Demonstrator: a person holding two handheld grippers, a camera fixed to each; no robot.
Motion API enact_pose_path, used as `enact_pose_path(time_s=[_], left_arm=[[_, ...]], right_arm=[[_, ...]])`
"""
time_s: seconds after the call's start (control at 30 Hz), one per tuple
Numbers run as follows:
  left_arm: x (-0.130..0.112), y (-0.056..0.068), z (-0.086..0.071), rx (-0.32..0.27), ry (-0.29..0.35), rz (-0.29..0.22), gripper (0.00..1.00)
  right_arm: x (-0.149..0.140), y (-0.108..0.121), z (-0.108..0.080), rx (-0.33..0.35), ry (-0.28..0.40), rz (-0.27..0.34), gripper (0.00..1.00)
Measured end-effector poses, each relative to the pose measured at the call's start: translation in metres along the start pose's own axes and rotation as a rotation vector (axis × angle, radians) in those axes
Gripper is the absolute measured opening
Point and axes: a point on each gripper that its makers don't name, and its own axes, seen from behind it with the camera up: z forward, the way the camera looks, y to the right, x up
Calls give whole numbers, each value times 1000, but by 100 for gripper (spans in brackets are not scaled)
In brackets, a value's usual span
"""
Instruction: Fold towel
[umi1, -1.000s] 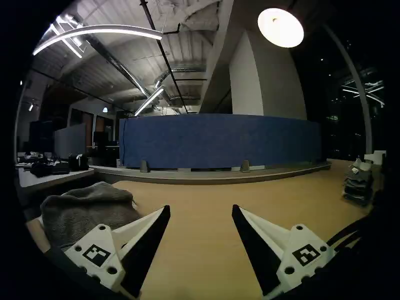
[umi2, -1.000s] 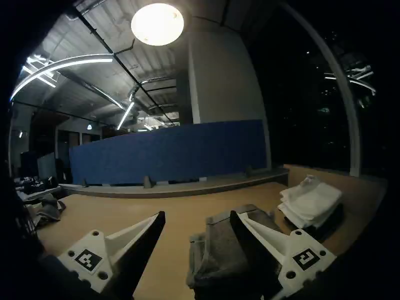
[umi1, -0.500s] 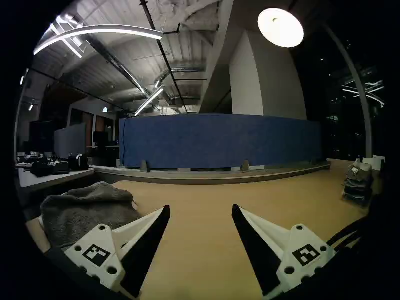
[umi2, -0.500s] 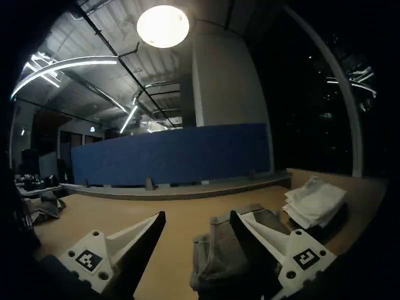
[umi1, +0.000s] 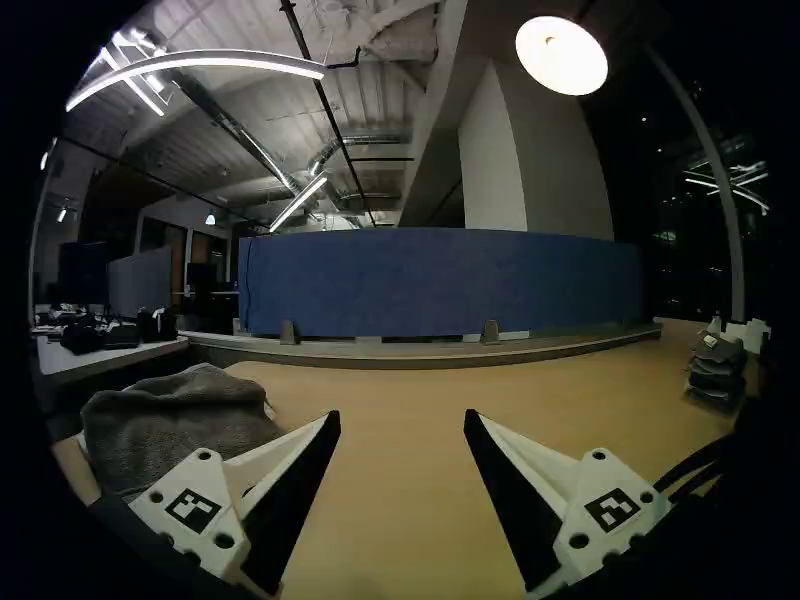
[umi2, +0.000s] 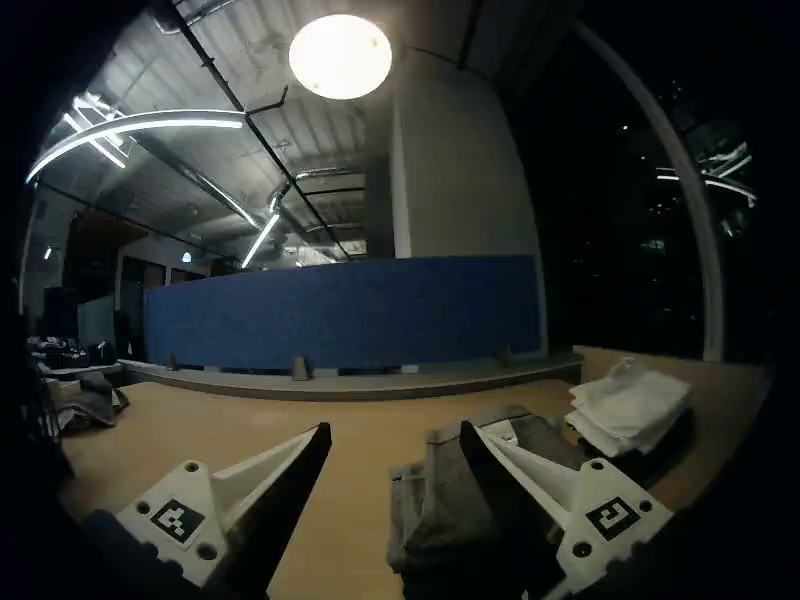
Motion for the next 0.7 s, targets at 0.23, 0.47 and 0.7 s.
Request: enact_pose_path(time_s=[0.23, 0.47, 0.7], left_arm=[[0, 0, 0, 0, 0, 0, 92], [0, 0, 1, 0, 0, 0, 92], [0, 0, 1, 0, 0, 0, 91]], right_arm=[[-9, -7, 0, 4, -14, -43, 100], [-18, -12, 2, 3, -53, -58, 100], [-18, -10, 3, -3, -56, -57, 100]])
